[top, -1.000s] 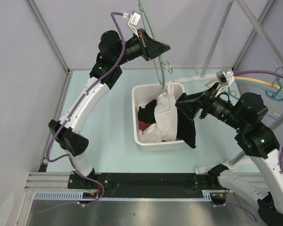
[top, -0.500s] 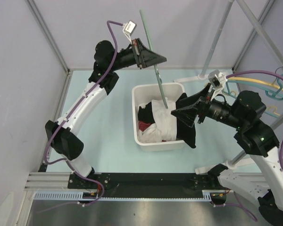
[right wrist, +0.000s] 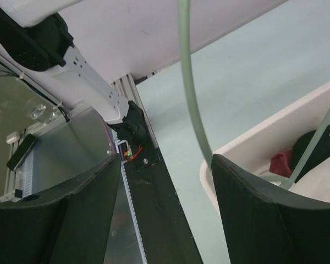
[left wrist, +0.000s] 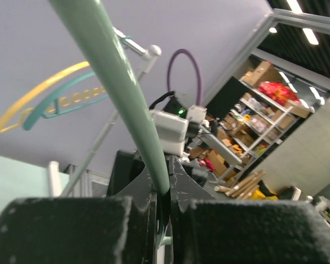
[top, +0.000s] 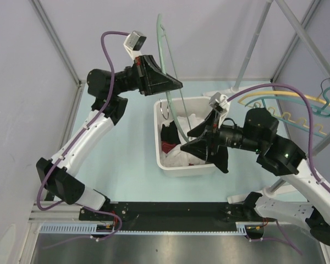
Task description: Remove the tank top from the hanger
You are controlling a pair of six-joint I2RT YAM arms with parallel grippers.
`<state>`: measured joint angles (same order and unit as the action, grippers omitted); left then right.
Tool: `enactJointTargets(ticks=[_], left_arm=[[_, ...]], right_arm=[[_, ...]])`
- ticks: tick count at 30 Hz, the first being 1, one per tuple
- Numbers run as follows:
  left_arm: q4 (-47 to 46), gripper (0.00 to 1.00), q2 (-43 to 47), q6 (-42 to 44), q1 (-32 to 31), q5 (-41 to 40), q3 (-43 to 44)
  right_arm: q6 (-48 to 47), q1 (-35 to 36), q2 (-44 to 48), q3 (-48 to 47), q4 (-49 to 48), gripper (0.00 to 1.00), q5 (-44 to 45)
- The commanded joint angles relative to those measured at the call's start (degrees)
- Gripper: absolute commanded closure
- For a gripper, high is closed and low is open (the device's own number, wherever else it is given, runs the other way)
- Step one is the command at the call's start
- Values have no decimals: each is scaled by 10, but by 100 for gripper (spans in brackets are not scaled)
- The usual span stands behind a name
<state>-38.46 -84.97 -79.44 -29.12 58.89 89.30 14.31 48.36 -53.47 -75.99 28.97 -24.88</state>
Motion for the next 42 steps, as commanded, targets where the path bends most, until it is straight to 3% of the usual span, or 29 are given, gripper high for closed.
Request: enactJointTargets(ticks=[1, 5, 9, 13, 15, 17, 18, 19, 21, 22, 25, 31, 36, 38, 42], left_arm=[[-166, 100, 19, -136, -2, -4, -52], [-223, 100, 26, -179, -1, -3, -77], [-228, 100, 35, -186, -1, -3, -83], [-186, 100, 41, -157, 5, 4, -66], [-178, 100, 45, -147, 9, 4, -64], [-181, 100, 45, -147, 13, 4, -65], [-181, 100, 42, -145, 15, 3, -67], [-181, 100, 43, -143, 17, 3, -69], [-181, 71, 52, -123, 25, -7, -82], [-170, 45, 59, -114, 29, -18, -91], [-73, 22, 97, -8, 45, -37, -112], [187, 9, 174, 194, 78, -88, -113], [379, 7, 240, 347, 89, -212, -128], [413, 7, 275, 396, 90, -254, -152], [425, 7, 318, 417, 90, -294, -195]], right_arm=[[-34, 64, -20, 4, -8, 29, 103], [-38, 90, -37, 6, -13, 33, 131], [-35, 110, -49, 15, -18, 44, 142], [-21, 124, -44, 31, -16, 67, 158], [-13, 128, -37, 44, -20, 72, 164], [7, 129, -26, 53, -30, 85, 163], [18, 132, -23, 58, -46, 98, 159], [29, 132, -18, 65, -57, 100, 154], [61, 141, -19, 67, -93, 100, 143], [66, 147, -21, 61, -102, 100, 139], [78, 169, -21, 42, -125, 100, 156], [88, 172, -28, 7, -145, 100, 160], [100, 167, -38, -14, -143, 100, 219], [125, 155, -47, -31, -143, 100, 248], [172, 139, -79, -82, -171, 100, 411]])
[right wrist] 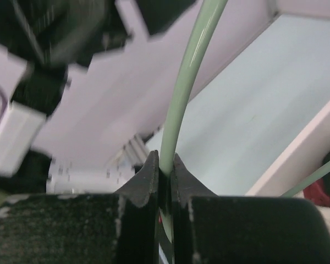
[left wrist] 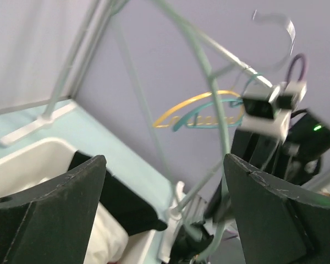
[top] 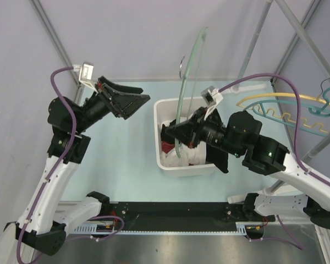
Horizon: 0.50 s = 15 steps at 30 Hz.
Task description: Remove the tank top from the hanger
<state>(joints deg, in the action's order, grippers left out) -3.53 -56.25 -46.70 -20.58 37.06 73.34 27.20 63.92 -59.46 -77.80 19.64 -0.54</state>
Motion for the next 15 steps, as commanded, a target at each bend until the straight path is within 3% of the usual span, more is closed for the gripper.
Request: enactJointTargets(ticks=[1, 2, 5, 11, 15], left_arm=[[74, 7, 33, 88, 5, -74, -39], [74, 7, 39, 87, 5, -71, -43], [76, 8, 50, 85, 5, -69, -45], [106, 8, 82, 99, 5, -79, -36], [130, 8, 102, 110, 5, -88, -37]], right_arm=[[70, -20, -25, -72, -89, 100, 199], [81, -25, -32, -79, -97, 100, 267], [139, -49, -72, -111, -123, 100, 357], [256, -91, -145, -143, -210, 100, 448], [241, -104, -176, -147, -303, 100, 551]])
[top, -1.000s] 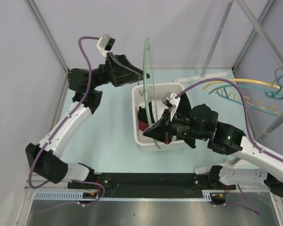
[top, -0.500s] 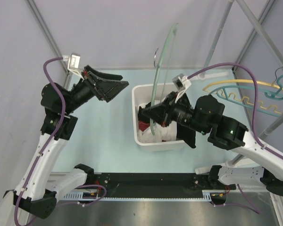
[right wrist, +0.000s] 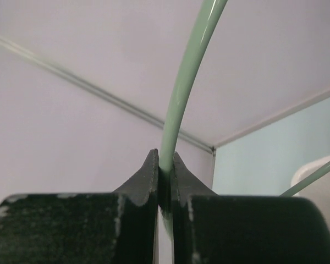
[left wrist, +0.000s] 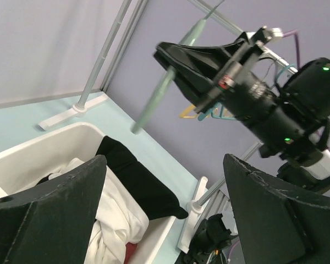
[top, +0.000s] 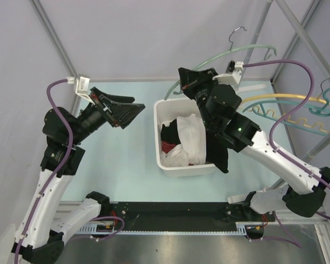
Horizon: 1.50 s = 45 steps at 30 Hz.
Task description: Remove the tank top from the hanger
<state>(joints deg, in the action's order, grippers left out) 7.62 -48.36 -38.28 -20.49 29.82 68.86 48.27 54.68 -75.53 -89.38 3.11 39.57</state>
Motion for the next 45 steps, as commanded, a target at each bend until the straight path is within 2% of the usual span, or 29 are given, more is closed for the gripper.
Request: enactJointTargets(ticks=[1, 5, 11, 16, 23, 30, 45], left_arm=[[25, 8, 26, 27, 4, -17, 7], [28, 8, 34, 21, 4, -7, 5], [42, 8, 44, 16, 4, 4, -1], [52, 8, 50, 17, 4, 8, -2], [73, 8, 58, 20, 4, 16, 7], [106, 8, 59, 41, 4, 20, 23], [95, 8, 56, 32, 4, 33, 18]], right_arm=[[38, -20, -29, -45, -139, 100, 163], [52, -60, -57, -86, -157, 100, 190], [71, -122, -97, -178, -120, 100, 202], [94, -152, -112, -208, -87, 100, 230], [203, -193, -114, -202, 3, 100, 248], [259, -221, -92, -181, 48, 100, 264], [289, -245, -59, -168, 90, 100, 270]])
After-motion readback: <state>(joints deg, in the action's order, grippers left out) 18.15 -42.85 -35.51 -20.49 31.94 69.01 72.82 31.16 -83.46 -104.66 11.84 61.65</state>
